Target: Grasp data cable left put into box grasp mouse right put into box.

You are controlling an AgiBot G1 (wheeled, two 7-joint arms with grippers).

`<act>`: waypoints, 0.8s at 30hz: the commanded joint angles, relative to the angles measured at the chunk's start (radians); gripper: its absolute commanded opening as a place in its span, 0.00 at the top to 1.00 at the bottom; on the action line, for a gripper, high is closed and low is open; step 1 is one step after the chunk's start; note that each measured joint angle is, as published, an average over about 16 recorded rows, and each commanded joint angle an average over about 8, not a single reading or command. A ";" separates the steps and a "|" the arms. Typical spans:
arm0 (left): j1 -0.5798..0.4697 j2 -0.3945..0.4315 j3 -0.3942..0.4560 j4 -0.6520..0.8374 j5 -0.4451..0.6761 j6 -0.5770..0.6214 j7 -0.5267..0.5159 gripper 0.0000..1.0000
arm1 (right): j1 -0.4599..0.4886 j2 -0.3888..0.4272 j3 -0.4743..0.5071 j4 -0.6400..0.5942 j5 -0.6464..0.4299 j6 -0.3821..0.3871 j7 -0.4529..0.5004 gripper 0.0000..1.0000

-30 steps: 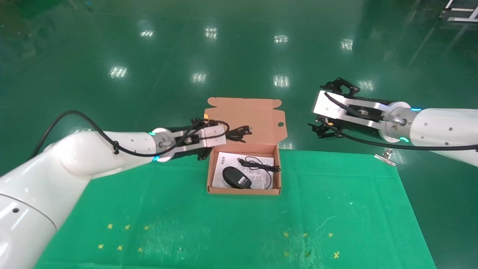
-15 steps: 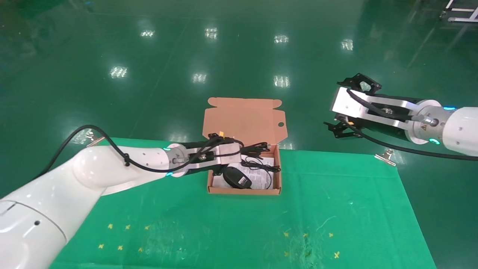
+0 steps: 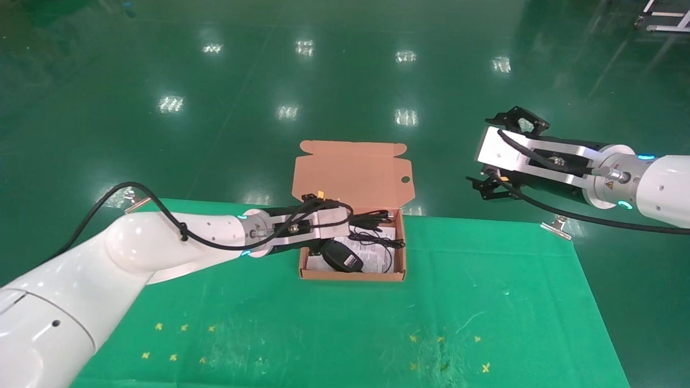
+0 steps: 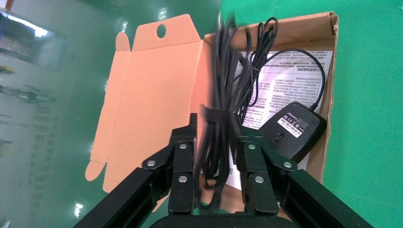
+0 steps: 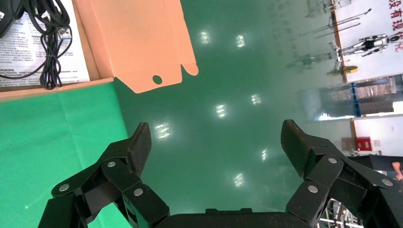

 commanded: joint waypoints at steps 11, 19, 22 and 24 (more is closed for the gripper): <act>-0.009 -0.024 -0.010 -0.034 0.001 0.001 -0.008 0.00 | 0.007 0.000 0.005 -0.002 0.005 0.005 -0.004 0.00; -0.092 -0.071 -0.047 -0.101 -0.026 -0.051 -0.036 0.00 | 0.068 0.013 0.033 0.019 -0.001 0.012 -0.015 0.00; -0.120 -0.086 -0.059 -0.116 -0.029 -0.073 -0.046 0.00 | 0.090 0.016 0.037 0.023 -0.010 0.004 -0.025 0.00; -0.131 -0.093 -0.065 -0.122 -0.031 -0.082 -0.052 0.00 | 0.099 0.018 0.037 0.024 -0.016 -0.001 -0.029 0.00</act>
